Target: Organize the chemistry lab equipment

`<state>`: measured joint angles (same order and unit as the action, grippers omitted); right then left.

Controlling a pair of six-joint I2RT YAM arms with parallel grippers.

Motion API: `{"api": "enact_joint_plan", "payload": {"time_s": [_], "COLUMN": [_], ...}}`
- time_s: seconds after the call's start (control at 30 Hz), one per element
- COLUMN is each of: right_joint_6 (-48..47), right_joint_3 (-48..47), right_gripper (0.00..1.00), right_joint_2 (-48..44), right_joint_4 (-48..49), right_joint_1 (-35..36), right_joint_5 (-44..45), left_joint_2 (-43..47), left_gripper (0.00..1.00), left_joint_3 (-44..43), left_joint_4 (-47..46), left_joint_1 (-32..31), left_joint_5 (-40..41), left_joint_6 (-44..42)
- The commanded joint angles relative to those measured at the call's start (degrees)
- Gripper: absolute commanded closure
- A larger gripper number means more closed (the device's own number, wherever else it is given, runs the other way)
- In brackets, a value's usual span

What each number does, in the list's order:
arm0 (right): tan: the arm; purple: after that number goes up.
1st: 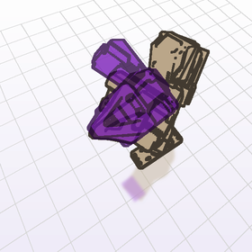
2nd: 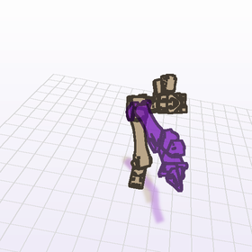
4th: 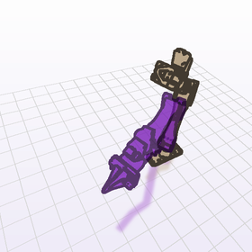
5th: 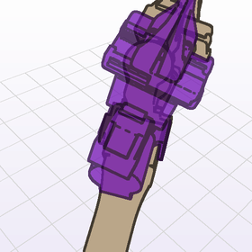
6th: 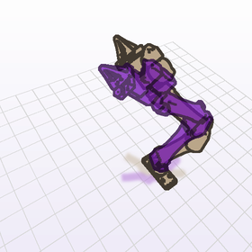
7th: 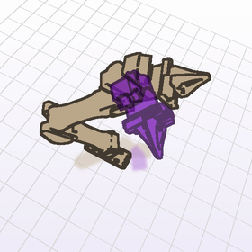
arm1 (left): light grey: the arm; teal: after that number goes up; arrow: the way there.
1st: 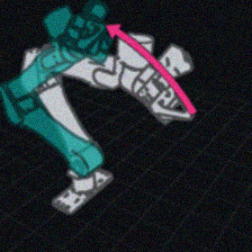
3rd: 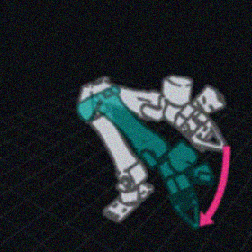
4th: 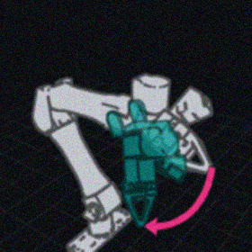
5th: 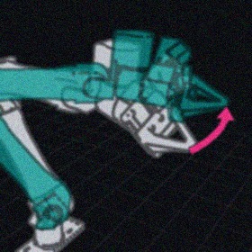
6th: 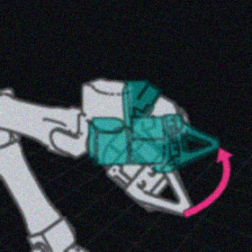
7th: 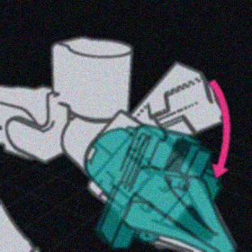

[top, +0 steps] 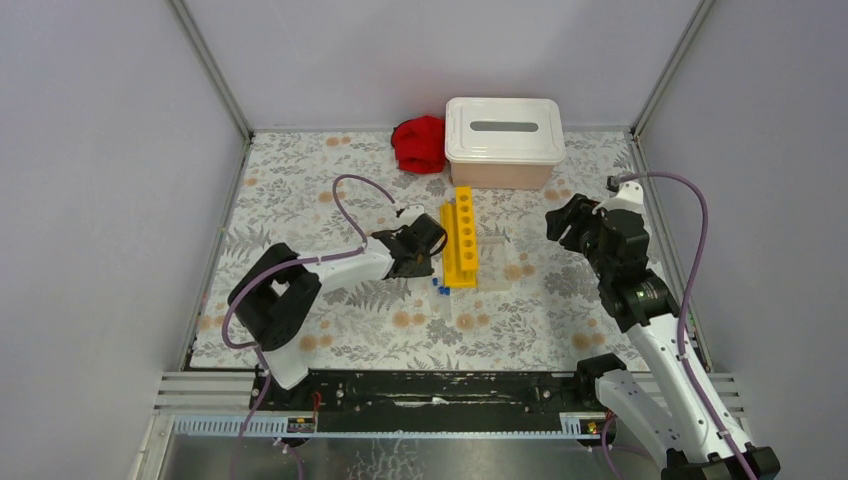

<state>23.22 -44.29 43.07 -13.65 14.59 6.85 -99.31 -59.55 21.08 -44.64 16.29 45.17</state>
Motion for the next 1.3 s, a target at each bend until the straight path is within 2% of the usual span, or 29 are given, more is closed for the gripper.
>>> {"api": "enact_joint_plan", "payload": {"time_s": [0.0,0.97,1.27], "right_joint_6": [0.27,-0.23,-0.53], "right_joint_3": [0.08,0.08,0.60], "right_gripper": [0.36,0.35,0.35], "right_joint_2": [-1.32,-2.75,-3.09], "right_joint_4": [1.28,0.47,0.38], "right_joint_1": [0.53,0.53,0.53], "right_joint_5": [0.06,-0.17,0.06], "left_joint_2": [-1.25,-4.16,-4.78], "left_gripper": [0.65,0.67,0.72], "left_joint_3": [-1.92,-2.61,-1.50], "left_joint_4": [0.74,0.76,0.70], "left_joint_1": [-0.22,-0.26,-0.43], "left_joint_5": [2.07,2.27,2.39], "left_joint_6": [1.05,1.85,2.70]}}
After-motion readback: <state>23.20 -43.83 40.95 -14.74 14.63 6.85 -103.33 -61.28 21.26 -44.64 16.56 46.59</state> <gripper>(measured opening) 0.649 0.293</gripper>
